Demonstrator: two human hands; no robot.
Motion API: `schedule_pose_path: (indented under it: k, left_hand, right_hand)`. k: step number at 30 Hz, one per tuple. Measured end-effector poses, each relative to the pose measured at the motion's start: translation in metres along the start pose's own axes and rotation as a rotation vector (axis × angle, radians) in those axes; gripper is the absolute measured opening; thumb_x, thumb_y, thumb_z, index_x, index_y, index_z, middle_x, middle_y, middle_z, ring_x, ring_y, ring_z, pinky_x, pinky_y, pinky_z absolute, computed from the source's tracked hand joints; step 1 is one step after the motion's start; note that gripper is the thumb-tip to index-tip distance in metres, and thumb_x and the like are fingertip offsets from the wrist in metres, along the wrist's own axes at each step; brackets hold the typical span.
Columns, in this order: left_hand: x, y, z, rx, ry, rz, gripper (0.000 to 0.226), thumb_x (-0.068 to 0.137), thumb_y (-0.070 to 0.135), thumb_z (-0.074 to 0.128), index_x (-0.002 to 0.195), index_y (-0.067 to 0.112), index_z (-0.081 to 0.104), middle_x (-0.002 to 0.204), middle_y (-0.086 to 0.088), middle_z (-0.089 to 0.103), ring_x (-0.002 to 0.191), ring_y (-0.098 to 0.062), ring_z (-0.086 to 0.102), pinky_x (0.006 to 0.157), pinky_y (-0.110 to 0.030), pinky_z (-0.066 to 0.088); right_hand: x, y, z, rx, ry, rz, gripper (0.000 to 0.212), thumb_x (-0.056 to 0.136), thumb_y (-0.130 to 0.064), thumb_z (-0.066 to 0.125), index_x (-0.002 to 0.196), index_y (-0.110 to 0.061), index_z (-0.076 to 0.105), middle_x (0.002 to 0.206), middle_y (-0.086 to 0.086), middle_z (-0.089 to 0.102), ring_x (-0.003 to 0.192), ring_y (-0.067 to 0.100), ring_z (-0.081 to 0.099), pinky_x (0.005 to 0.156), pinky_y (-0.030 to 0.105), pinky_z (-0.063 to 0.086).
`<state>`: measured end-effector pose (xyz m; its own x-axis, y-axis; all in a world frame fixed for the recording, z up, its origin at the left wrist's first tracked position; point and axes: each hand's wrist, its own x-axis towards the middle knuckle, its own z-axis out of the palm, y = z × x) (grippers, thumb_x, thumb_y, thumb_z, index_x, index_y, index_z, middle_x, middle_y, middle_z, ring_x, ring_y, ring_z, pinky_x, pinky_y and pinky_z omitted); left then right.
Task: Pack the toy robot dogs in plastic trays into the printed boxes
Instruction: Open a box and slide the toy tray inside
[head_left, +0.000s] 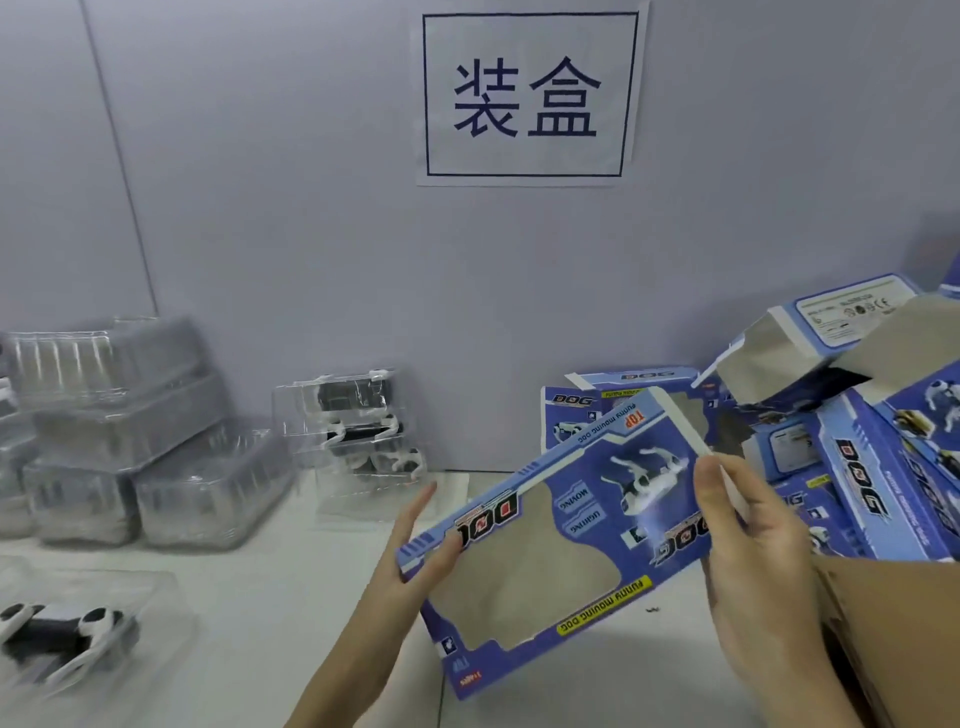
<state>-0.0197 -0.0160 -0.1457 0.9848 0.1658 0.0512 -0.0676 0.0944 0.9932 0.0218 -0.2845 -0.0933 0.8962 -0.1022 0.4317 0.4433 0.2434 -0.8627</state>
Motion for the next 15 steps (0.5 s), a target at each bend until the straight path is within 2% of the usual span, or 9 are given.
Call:
schedule_pose_path:
  k: [2,4,6,7,9,10,11,13,15]
  left_hand:
    - [-0.003,-0.001,-0.004,-0.004,-0.093,-0.017,0.093,0.058,0.071,0.088,0.141,0.040,0.057,0.131,0.003,0.073,0.121,-0.024,0.070,0.102,-0.044,0.056]
    - [-0.003,-0.002,-0.006,-0.019,-0.032,0.005,0.088,0.059,0.068,0.091,0.133,0.027,0.067,0.124,-0.003,0.076,0.117,-0.028,0.072,0.100,-0.045,0.056]
    - [0.001,-0.001,-0.004,-0.130,0.084,0.028,0.069,0.075,0.055,0.088,0.131,0.020,0.069,0.123,-0.007,0.077,0.113,-0.030,0.073,0.094,-0.044,0.059]
    - [0.003,-0.002,-0.003,-0.191,0.140,0.032,0.061,0.081,0.049,0.083,0.133,0.020,0.068,0.123,-0.007,0.077,0.114,-0.031,0.073,0.096,-0.047,0.059]
    - [0.007,-0.004,-0.003,-0.333,0.231,0.027,0.054,0.086,0.046,0.071,0.135,0.024,0.065,0.123,-0.005,0.077,0.109,-0.028,0.075,0.100,-0.052,0.057]
    - [0.008,-0.005,-0.004,-0.417,0.252,0.029,0.053,0.087,0.045,0.069,0.136,0.025,0.064,0.123,-0.005,0.077,0.105,-0.025,0.077,0.096,-0.051,0.060]
    - [0.009,-0.006,-0.005,-0.496,0.251,0.025,0.052,0.089,0.044,0.069,0.137,0.025,0.064,0.125,-0.006,0.076,0.104,-0.024,0.077,0.091,-0.049,0.063]
    - [0.008,-0.008,-0.007,-0.589,0.191,-0.002,0.048,0.091,0.043,0.069,0.135,0.024,0.067,0.130,-0.007,0.074,0.112,-0.025,0.075,0.089,-0.048,0.063]
    - [0.007,-0.011,-0.007,-0.603,0.143,-0.010,0.047,0.091,0.043,0.069,0.134,0.025,0.068,0.132,-0.007,0.073,0.116,-0.025,0.073,0.090,-0.048,0.062]
  right_hand:
    - [0.000,0.001,-0.002,0.118,0.018,0.075,0.043,0.086,-0.057,0.064,0.116,-0.025,0.069,0.113,0.008,0.078,0.092,0.021,0.079,0.057,0.031,0.063]
    - [0.004,0.003,-0.002,0.177,-0.006,0.013,0.043,0.098,-0.058,0.058,0.134,-0.035,0.061,0.125,0.006,0.074,0.104,0.019,0.076,0.070,0.034,0.065]
    - [0.005,0.011,-0.003,0.197,0.053,-0.043,0.048,0.102,-0.057,0.054,0.147,-0.040,0.048,0.129,0.005,0.072,0.117,0.019,0.071,0.087,0.036,0.064]
    - [0.006,0.018,-0.005,0.167,0.123,-0.040,0.047,0.103,-0.052,0.055,0.147,-0.036,0.047,0.126,0.007,0.073,0.117,0.020,0.071,0.089,0.035,0.063]
    - [0.005,0.031,-0.012,0.024,0.266,0.000,0.024,0.107,-0.021,0.057,0.130,-0.023,0.056,0.112,0.013,0.075,0.104,0.028,0.074,0.081,0.034,0.063]
    - [0.003,0.036,-0.014,-0.097,0.304,0.041,0.020,0.105,-0.005,0.053,0.117,-0.019,0.061,0.104,0.015,0.075,0.096,0.032,0.073,0.074,0.034,0.061]
    - [-0.001,0.042,-0.014,-0.220,0.304,0.083,0.026,0.103,0.004,0.049,0.106,-0.016,0.064,0.096,0.015,0.074,0.088,0.033,0.072,0.069,0.033,0.056]
    - [-0.014,0.047,0.003,-0.341,0.199,0.164,0.028,0.102,0.002,0.050,0.098,-0.018,0.068,0.090,0.014,0.073,0.073,0.023,0.070,0.064,0.035,0.053]
    - [-0.037,0.051,0.034,-0.340,0.009,0.227,0.012,0.106,-0.024,0.056,0.113,-0.027,0.066,0.099,0.004,0.073,0.078,0.010,0.070,0.073,0.037,0.057]
